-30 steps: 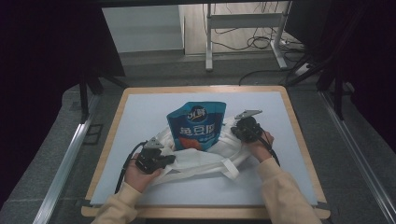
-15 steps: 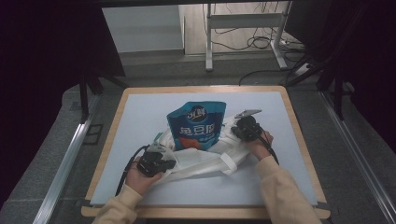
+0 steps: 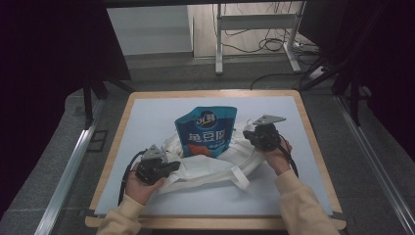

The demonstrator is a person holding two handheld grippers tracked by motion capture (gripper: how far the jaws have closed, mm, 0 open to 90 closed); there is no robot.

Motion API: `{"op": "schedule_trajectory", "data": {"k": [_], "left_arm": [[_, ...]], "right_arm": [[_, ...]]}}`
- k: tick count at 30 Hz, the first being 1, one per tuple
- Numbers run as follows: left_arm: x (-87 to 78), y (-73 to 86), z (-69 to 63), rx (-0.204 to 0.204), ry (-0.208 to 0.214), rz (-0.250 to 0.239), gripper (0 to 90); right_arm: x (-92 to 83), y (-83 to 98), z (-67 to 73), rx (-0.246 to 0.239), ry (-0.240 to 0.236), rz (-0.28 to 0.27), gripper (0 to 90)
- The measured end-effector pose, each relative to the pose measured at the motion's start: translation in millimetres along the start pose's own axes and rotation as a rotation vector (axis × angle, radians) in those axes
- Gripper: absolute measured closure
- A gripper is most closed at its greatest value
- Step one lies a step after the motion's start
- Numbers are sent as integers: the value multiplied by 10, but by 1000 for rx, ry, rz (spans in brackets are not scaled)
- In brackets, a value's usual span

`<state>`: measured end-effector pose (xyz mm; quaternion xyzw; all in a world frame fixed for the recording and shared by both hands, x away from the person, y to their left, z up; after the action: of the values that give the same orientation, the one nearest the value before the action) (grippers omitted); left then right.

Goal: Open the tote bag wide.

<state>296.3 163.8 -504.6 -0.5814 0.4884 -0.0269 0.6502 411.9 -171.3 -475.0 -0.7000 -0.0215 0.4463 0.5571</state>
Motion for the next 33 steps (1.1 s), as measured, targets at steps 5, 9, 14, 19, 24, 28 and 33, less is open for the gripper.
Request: {"op": "schedule_trajectory", "data": {"k": [5, 9, 14, 19, 24, 28, 33], "left_arm": [[-125, 6, 80, -5, -44, -54, 867], [-183, 31, 161, -26, -63, -72, 843], [-207, 61, 205, -27, -101, -82, 718], [-232, 100, 249, -33, -175, -97, 495], [-244, 212, 364, -73, -198, -70, 411], [-233, 311, 439, -89, -211, -40, 393], [-243, 350, 480, -98, -218, -36, 378]], "right_arm": [[-213, 86, 74, -9, -35, -51, 884], [-391, 170, 64, -2, -47, -90, 874], [-662, 323, 46, -13, -39, -124, 686], [-838, 554, 11, 1, -12, -148, 492], [-892, 796, -131, 52, 18, -123, 438], [-886, 938, -250, 96, 38, -99, 424], [-863, 980, -288, 109, 54, -87, 411]]}}
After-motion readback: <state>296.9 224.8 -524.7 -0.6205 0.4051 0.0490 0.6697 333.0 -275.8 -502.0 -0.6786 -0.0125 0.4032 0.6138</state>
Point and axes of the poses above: each handheld gripper's, and its own axes: x roughly forward along the jaws, y roughly out of its underside, z roughly to its left, the point moved 3 cm from there along x, roughly forward along the jaws, and after that the axes turned 3 degrees about x, right-handed, at the moved point
